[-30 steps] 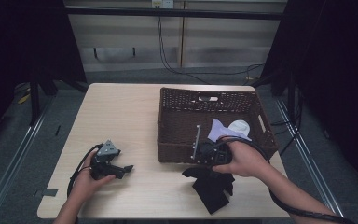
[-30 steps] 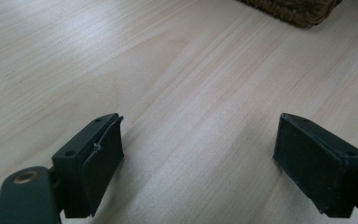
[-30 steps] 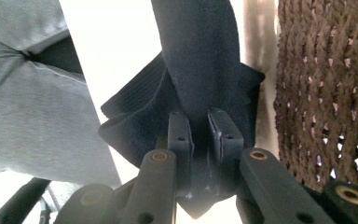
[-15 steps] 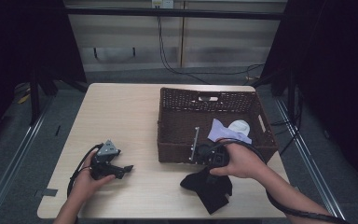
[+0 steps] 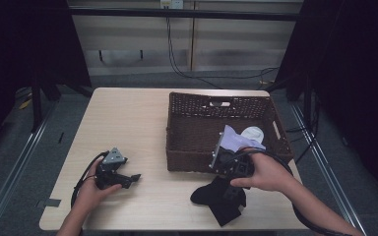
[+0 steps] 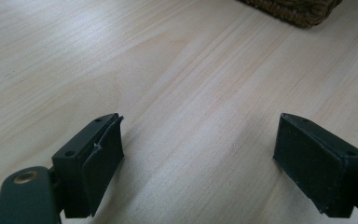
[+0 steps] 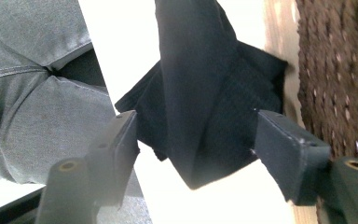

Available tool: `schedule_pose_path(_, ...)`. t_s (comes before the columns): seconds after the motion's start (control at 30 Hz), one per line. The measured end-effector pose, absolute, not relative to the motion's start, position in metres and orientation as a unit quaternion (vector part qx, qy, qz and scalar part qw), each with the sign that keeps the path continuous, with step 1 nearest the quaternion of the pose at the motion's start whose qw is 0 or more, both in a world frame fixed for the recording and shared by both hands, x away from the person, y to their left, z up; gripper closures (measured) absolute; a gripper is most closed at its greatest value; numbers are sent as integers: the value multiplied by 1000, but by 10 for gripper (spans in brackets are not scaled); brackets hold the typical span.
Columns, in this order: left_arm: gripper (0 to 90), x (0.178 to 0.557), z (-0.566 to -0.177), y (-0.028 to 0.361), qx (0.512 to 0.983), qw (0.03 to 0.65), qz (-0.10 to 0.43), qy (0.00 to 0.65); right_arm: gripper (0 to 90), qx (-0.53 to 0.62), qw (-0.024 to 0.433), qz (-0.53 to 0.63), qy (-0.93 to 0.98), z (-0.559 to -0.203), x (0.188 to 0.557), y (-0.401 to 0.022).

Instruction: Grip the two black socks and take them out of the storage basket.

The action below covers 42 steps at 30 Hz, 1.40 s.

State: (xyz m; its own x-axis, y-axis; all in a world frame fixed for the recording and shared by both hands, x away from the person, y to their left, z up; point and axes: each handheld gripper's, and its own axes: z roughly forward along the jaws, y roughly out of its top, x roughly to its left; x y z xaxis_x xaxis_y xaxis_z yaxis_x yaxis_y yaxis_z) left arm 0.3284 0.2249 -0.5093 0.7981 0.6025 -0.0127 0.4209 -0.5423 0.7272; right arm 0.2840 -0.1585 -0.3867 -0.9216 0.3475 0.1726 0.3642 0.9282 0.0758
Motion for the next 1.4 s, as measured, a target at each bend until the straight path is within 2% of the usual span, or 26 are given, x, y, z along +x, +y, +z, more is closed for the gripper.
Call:
schedule_pose_path(0.27, 148, 328, -509, 225, 870, 377, 120, 294, 188, -202, 83, -63, -974, -387, 279, -182)
schedule_pose_path(1.13, 147, 328, -509, 225, 870, 378, 120, 294, 187, -301, 73, -138, -941, -437, 256, -260)
schedule_pose_path(1.4, 147, 328, -509, 225, 870, 378, 120, 294, 194, -332, 47, -171, -926, -456, 248, -279)
